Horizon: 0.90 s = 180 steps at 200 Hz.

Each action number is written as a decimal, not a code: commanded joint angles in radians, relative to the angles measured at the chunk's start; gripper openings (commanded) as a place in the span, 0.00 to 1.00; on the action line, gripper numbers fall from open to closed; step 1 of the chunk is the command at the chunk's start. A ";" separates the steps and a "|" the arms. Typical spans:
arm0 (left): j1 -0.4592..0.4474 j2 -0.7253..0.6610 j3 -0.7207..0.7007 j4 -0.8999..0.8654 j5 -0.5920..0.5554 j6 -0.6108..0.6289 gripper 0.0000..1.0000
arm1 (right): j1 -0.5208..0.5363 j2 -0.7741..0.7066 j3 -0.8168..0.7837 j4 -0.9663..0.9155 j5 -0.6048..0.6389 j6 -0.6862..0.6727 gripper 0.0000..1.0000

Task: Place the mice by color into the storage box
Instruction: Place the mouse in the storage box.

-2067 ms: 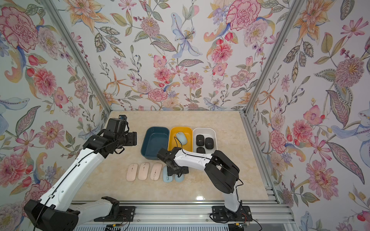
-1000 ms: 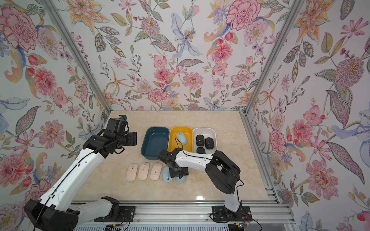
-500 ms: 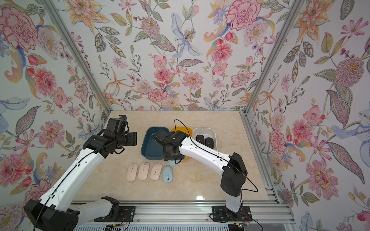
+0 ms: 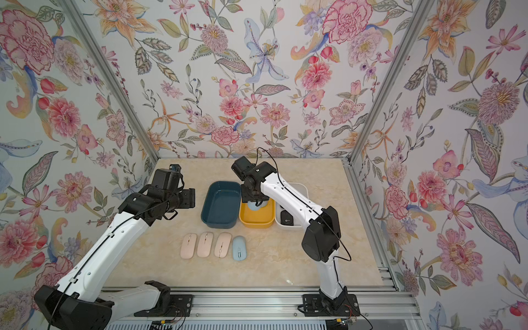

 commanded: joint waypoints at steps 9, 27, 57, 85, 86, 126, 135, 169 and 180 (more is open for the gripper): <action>0.008 -0.019 -0.008 -0.016 -0.012 -0.019 0.79 | -0.026 0.085 0.072 -0.002 -0.014 -0.074 0.57; 0.009 -0.024 -0.010 -0.016 -0.009 -0.023 0.78 | -0.036 0.129 0.099 0.004 -0.021 -0.090 0.57; 0.010 -0.024 -0.016 -0.015 -0.011 -0.024 0.78 | -0.044 0.188 0.114 0.010 -0.030 -0.104 0.57; 0.010 -0.018 -0.015 -0.016 -0.011 -0.026 0.78 | -0.051 0.219 0.102 0.037 -0.041 -0.104 0.58; 0.009 -0.018 -0.015 -0.016 -0.011 -0.027 0.78 | -0.051 0.220 0.103 0.037 -0.041 -0.104 0.58; 0.011 -0.021 -0.020 -0.016 -0.016 -0.023 0.78 | -0.055 0.268 0.107 0.048 -0.054 -0.104 0.58; 0.014 -0.024 -0.022 -0.016 -0.016 -0.023 0.79 | -0.055 0.276 0.106 0.049 -0.054 -0.104 0.58; 0.017 -0.019 -0.022 -0.015 -0.014 -0.021 0.78 | -0.060 0.303 0.095 0.062 -0.060 -0.105 0.58; 0.019 -0.016 -0.019 -0.015 -0.015 -0.019 0.78 | -0.062 0.311 0.094 0.067 -0.061 -0.104 0.58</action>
